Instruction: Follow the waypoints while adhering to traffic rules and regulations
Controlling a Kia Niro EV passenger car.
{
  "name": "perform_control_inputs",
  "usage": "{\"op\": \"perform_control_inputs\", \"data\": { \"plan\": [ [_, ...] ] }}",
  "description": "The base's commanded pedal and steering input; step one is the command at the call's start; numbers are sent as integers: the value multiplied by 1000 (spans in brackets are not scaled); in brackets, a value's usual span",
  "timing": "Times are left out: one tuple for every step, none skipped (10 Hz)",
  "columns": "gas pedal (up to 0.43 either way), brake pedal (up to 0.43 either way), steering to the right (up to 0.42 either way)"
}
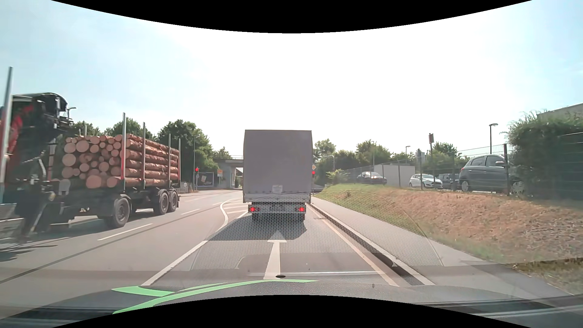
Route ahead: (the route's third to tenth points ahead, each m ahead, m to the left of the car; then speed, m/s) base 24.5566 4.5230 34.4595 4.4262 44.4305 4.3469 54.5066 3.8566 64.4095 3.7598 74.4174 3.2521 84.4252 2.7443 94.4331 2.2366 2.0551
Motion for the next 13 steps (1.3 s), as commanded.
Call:
{"op": "perform_control_inputs", "data": {
  "plan": [
    [0, 79, -1],
    [0, 79, -1],
    [0, 73, -1],
    [0, 73, -1],
    [0, 73, -1],
    [0, 79, -1],
    [0, 85, -1],
    [0, 91, -1],
    [0, 98, -1],
    [0, 104, -1],
    [0, 110, -1],
    [0, 104, -1],
    [0, 116, 0]
  ]
}}
